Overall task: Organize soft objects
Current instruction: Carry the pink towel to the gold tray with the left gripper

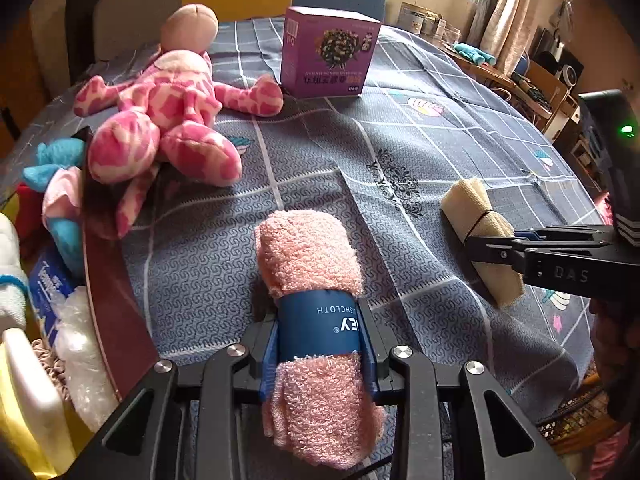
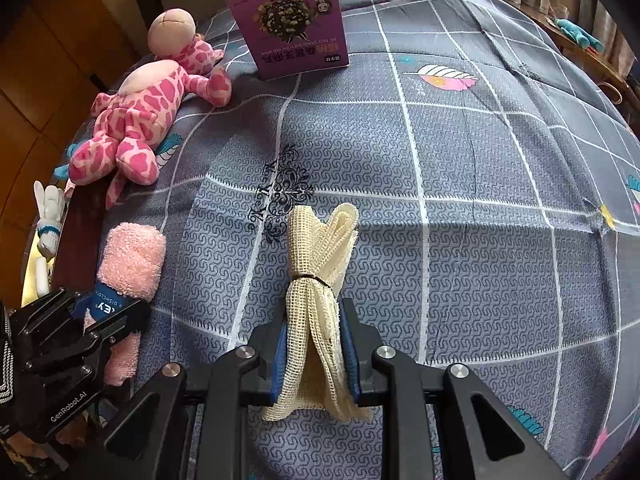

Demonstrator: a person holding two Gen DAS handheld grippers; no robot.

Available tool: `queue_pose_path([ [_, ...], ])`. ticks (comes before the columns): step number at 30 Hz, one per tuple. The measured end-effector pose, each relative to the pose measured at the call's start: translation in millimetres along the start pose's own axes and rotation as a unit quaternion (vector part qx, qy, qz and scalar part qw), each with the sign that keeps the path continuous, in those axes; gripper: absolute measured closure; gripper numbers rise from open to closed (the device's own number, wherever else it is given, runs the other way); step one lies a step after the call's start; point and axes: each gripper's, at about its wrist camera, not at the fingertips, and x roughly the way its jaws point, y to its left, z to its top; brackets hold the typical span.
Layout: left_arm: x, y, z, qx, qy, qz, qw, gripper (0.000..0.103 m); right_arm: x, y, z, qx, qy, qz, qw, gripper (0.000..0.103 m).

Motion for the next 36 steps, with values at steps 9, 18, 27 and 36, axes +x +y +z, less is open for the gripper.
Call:
queue_pose_path([
  [9, -48, -3, 4, 0.006, -0.057, 0.007, 0.9984, 0.069, 1, 2, -2, -0.015, -0.007, -0.014, 1.000, 0.081],
  [18, -83, 0, 2, 0.005, -0.095, 0.018, 0.9953, 0.069, 0, 5, -3, -0.030, -0.014, -0.027, 0.999, 0.081],
  [27, -109, 17, -1, -0.017, -0.121, 0.039, 0.9918, 0.069, 0, 7, -3, -0.043, -0.018, -0.037, 0.998, 0.081],
  [36, -129, 50, -8, -0.054, -0.138, 0.071, 0.9864, 0.069, 0, 9, -4, -0.051, -0.021, -0.043, 0.998, 0.081],
])
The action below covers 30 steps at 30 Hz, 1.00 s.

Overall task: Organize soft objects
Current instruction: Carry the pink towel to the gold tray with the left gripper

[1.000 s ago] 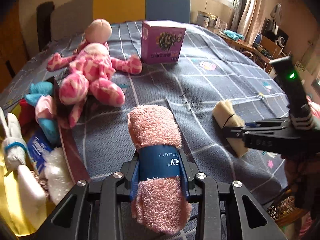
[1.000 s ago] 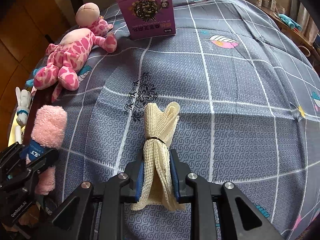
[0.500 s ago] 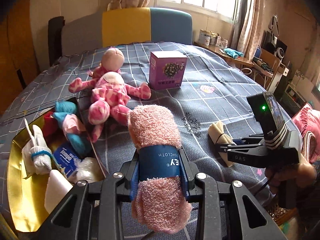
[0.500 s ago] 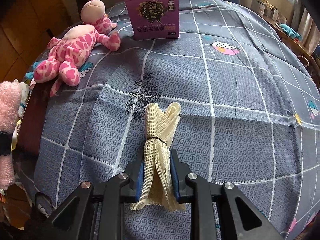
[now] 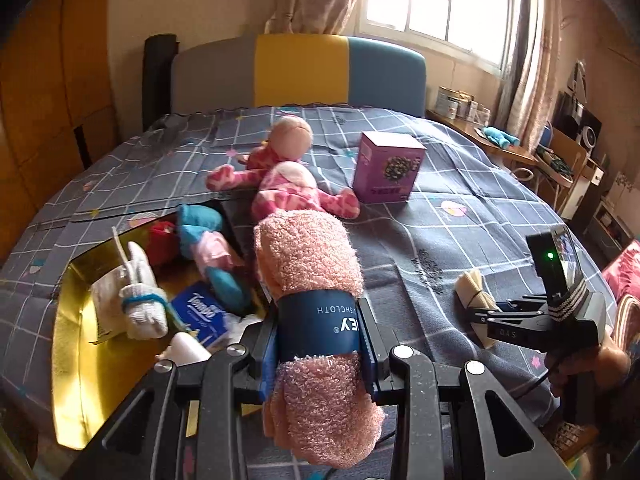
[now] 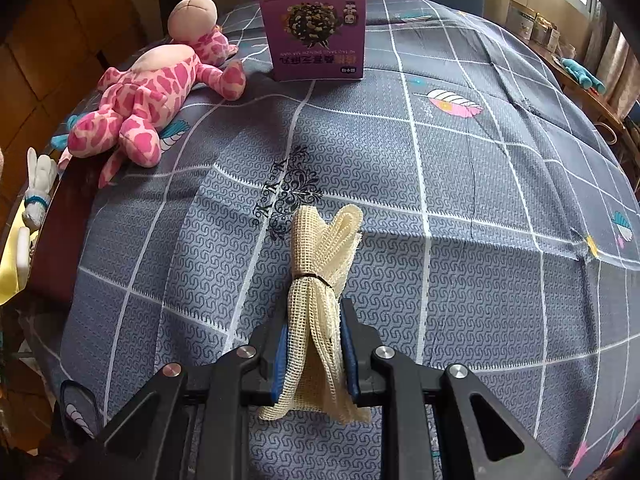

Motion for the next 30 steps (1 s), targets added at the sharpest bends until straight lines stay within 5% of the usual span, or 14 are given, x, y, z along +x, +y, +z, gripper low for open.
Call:
queue_pose_path([
  [30, -11, 133, -42, -0.131, 0.030, 0.118, 0.9838, 0.069, -1, 0, -1, -0.007, -0.005, -0.008, 1.000, 0.081],
])
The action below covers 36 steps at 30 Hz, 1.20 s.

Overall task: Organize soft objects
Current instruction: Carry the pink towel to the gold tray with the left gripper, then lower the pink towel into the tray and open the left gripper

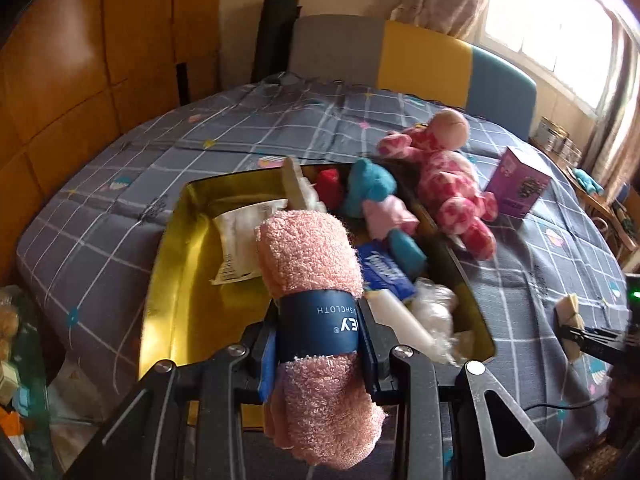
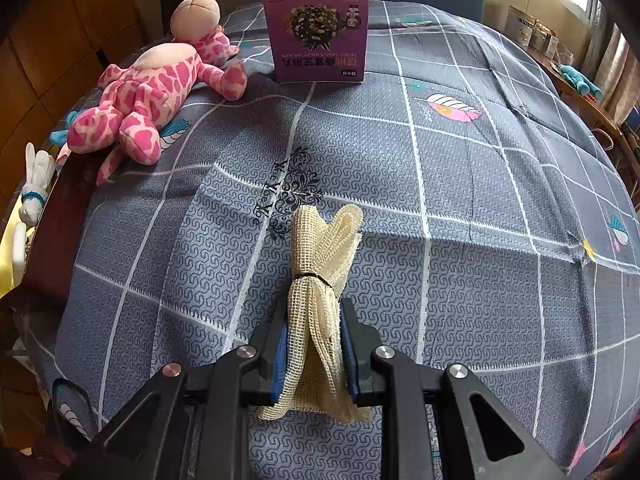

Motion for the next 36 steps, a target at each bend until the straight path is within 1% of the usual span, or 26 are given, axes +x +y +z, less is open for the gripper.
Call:
queue_pose_path([
  [5, 10, 43, 4, -0.059, 0.011, 0.014, 0.9981, 0.069, 0, 0, -1, 0.000, 0.000, 0.000, 1.000, 0.081],
  [7, 18, 58, 3, -0.081, 0.026, 0.011, 0.9963, 0.069, 0, 0, -1, 0.000, -0.001, -0.001, 1.000, 0.081],
  [9, 26, 66, 1, -0.093, 0.039, 0.010, 0.9949, 0.069, 0, 0, -1, 0.001, -0.001, 0.000, 1.000, 0.081],
  [14, 51, 68, -6, -0.096, 0.069, 0.008, 0.9930, 0.066, 0, -1, -1, 0.002, -0.001, 0.001, 1.000, 0.081],
  [18, 64, 64, -10, -0.083, 0.073, 0.026, 0.9935, 0.066, 1, -1, -1, 0.004, -0.001, 0.000, 1.000, 0.081],
  [20, 68, 63, -12, -0.080, 0.076, 0.027, 0.9935, 0.064, 1, 0, -1, 0.005, -0.002, -0.001, 1.000, 0.081],
  [21, 69, 63, -12, -0.080, 0.076, 0.028, 0.9935, 0.063, 1, 0, -1, 0.005, -0.002, -0.001, 1.000, 0.081],
  [23, 67, 62, -13, -0.078, 0.071, 0.037, 0.9937, 0.053, 1, -1, -1, 0.005, -0.002, -0.001, 1.000, 0.081],
  [25, 62, 61, -12, -0.074, 0.061, 0.043, 0.9945, 0.049, 1, -1, -1, 0.006, -0.002, -0.001, 1.000, 0.081],
  [29, 52, 58, -11, -0.064, 0.044, 0.055, 0.9954, 0.049, 1, 0, -1, 0.004, -0.003, -0.003, 1.000, 0.081],
  [36, 33, 49, -7, -0.055, 0.020, 0.053, 0.9968, 0.049, 0, 0, -1, 0.003, -0.004, -0.005, 1.000, 0.081],
])
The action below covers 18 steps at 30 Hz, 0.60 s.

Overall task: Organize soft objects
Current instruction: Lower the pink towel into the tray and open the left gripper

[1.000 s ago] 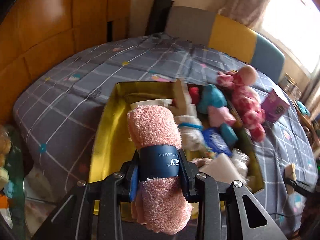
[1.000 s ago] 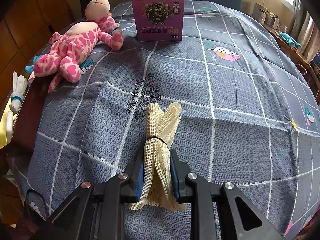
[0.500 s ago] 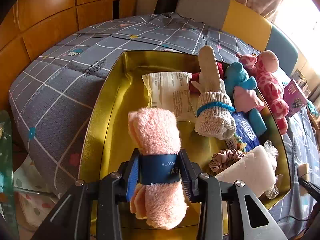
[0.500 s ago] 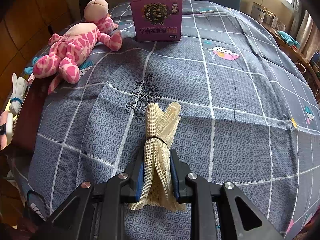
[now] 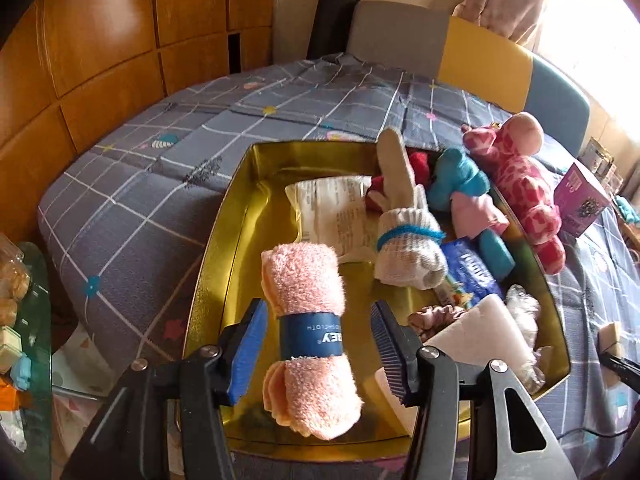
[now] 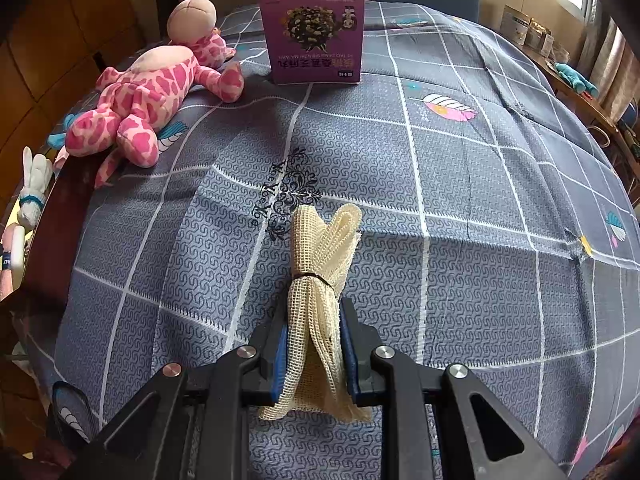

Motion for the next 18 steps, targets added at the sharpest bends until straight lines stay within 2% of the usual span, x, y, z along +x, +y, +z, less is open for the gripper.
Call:
queue_pose_path([
  [10, -31, -9, 4, 0.008, -0.034, -0.018, 0.9992, 0.048, -1, 1, -1, -0.003, -0.004, -0.008, 1.000, 0.081],
  [18, -42, -11, 1, 0.009, -0.040, -0.026, 0.9988, 0.047, -1, 8, -1, -0.019, -0.004, -0.028, 0.999, 0.081],
])
